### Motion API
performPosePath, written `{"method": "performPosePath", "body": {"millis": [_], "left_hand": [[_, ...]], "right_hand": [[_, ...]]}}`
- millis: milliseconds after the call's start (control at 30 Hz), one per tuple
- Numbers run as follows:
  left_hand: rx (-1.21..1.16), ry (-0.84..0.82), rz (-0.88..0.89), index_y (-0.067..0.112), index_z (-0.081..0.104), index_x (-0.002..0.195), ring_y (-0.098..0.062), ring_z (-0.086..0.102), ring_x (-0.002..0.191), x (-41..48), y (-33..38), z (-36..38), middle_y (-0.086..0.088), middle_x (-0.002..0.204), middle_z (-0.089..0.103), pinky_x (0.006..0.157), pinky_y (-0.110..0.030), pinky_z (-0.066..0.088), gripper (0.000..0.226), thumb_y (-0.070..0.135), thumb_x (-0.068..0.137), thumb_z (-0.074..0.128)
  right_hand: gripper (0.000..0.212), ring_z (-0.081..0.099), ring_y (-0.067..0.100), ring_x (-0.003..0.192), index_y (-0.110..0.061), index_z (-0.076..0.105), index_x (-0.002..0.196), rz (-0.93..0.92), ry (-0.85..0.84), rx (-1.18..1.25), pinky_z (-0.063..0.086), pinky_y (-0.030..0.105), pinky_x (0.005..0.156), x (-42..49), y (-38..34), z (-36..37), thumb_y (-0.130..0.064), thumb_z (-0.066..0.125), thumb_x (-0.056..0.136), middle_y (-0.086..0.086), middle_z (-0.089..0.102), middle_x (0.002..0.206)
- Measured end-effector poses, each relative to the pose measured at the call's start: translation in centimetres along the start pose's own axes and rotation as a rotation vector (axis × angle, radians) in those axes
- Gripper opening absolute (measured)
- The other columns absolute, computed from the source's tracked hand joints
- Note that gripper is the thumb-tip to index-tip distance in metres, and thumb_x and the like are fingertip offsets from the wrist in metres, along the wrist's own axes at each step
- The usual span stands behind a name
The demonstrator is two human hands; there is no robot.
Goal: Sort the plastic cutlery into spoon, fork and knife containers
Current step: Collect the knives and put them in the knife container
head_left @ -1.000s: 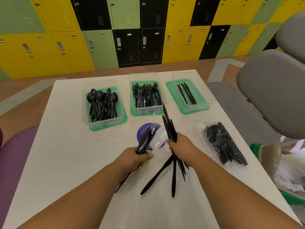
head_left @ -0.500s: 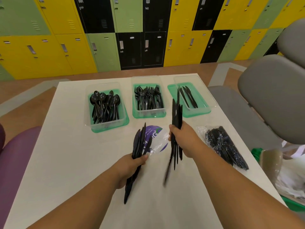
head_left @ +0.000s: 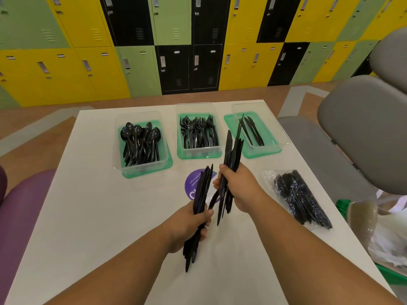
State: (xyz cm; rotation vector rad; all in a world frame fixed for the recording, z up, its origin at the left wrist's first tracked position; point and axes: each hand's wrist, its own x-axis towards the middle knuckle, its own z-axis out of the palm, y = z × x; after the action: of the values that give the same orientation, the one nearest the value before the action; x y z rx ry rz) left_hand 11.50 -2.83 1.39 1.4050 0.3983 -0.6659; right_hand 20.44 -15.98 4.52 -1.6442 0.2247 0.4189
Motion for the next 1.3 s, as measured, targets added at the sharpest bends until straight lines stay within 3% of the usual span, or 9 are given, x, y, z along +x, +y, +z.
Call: {"method": "performPosePath", "body": {"millis": [300,433,500,600,867,1033,1133,1233,1300], "left_hand": [[-0.294,0.240,0.130,0.013,0.055,0.080,-0.013,0.033,0.049,1.2,2.5,-0.5,0.003,0.052,0.035,0.055,-0.028,0.037,0.028,0.036,0.082,0.070],[-0.240,0.227,0.111,0.015,0.065,0.098,-0.011,0.044,0.053,1.5,3.1,0.8,0.006,0.055,0.056,0.056,-0.024,0.039,0.046,0.045,0.067,0.080],[-0.317,0.252,0.062,0.014,0.069,0.102,-0.019,0.057,0.072,1.9,3.0,1.0,-0.005,0.078,0.070,0.071,-0.031,0.046,0.059,0.050,0.058,0.084],[-0.408,0.286,0.010,0.012,0.070,0.103,-0.028,0.063,0.088,2.1,3.3,1.1,-0.017,0.100,0.072,0.088,-0.042,0.051,0.049,0.044,0.068,0.079],[-0.588,0.401,-0.028,0.006,0.069,0.088,-0.023,0.065,0.069,2.6,3.9,1.4,-0.009,0.076,0.071,0.070,-0.033,0.052,0.027,0.031,0.079,0.067],[-0.647,0.419,0.049,0.004,0.069,0.078,-0.023,0.067,0.063,2.7,4.3,0.4,-0.008,0.067,0.071,0.064,-0.034,0.055,0.017,0.019,0.082,0.062],[-0.749,0.408,0.108,0.000,0.064,0.079,-0.025,0.068,0.066,2.6,4.8,-0.3,-0.008,0.062,0.071,0.076,-0.041,0.057,0.019,0.015,0.088,0.056],[-0.751,0.425,0.154,0.002,0.056,0.080,-0.018,0.064,0.047,2.4,5.3,-0.5,-0.004,0.051,0.064,0.055,-0.030,0.056,0.015,0.014,0.090,0.055],[-0.758,0.421,0.207,0.005,0.053,0.089,-0.019,0.058,0.047,2.3,5.6,-0.7,-0.005,0.054,0.058,0.054,-0.029,0.054,0.007,0.011,0.090,0.056]], "right_hand": [[0.011,0.056,0.019,0.061,-0.016,0.054,0.105,0.061,-0.171,-0.404,0.046,0.030,0.060,-2.1,0.9,0.8,-0.020,0.050,0.095,0.006,0.057,0.080],[0.024,0.056,0.020,0.068,-0.012,0.058,0.082,0.081,-0.303,-0.837,0.042,0.024,0.061,-2.6,-0.6,3.4,-0.019,0.041,0.098,0.003,0.059,0.075],[0.023,0.057,0.025,0.090,-0.005,0.061,0.105,0.053,-0.323,-0.955,0.038,0.026,0.073,-2.8,-0.7,3.9,-0.015,0.041,0.099,0.011,0.065,0.103],[0.031,0.061,0.031,0.106,-0.002,0.053,0.122,-0.122,-0.226,-0.886,0.042,0.028,0.076,-3.9,-0.3,3.6,-0.007,0.047,0.092,0.017,0.062,0.117],[0.039,0.061,0.029,0.104,-0.012,0.051,0.127,-0.105,-0.296,-0.753,0.051,0.040,0.091,-3.8,-0.1,3.5,-0.011,0.048,0.089,0.013,0.063,0.115],[0.035,0.061,0.028,0.093,-0.015,0.060,0.115,-0.209,-0.305,-0.630,0.053,0.043,0.085,-4.0,0.6,3.0,-0.008,0.052,0.081,0.011,0.060,0.102],[0.024,0.061,0.020,0.096,-0.020,0.069,0.107,-0.206,-0.224,-0.372,0.052,0.028,0.083,-4.6,1.2,2.7,-0.013,0.051,0.091,0.003,0.059,0.101],[0.029,0.063,0.015,0.097,-0.035,0.069,0.088,-0.107,-0.086,-0.183,0.048,0.021,0.079,-4.9,2.1,2.6,-0.027,0.044,0.099,0.000,0.068,0.103],[0.034,0.063,0.018,0.095,-0.029,0.069,0.085,0.050,0.019,-0.145,0.047,0.026,0.074,-4.8,2.8,2.8,-0.032,0.039,0.100,0.002,0.069,0.099]]}}
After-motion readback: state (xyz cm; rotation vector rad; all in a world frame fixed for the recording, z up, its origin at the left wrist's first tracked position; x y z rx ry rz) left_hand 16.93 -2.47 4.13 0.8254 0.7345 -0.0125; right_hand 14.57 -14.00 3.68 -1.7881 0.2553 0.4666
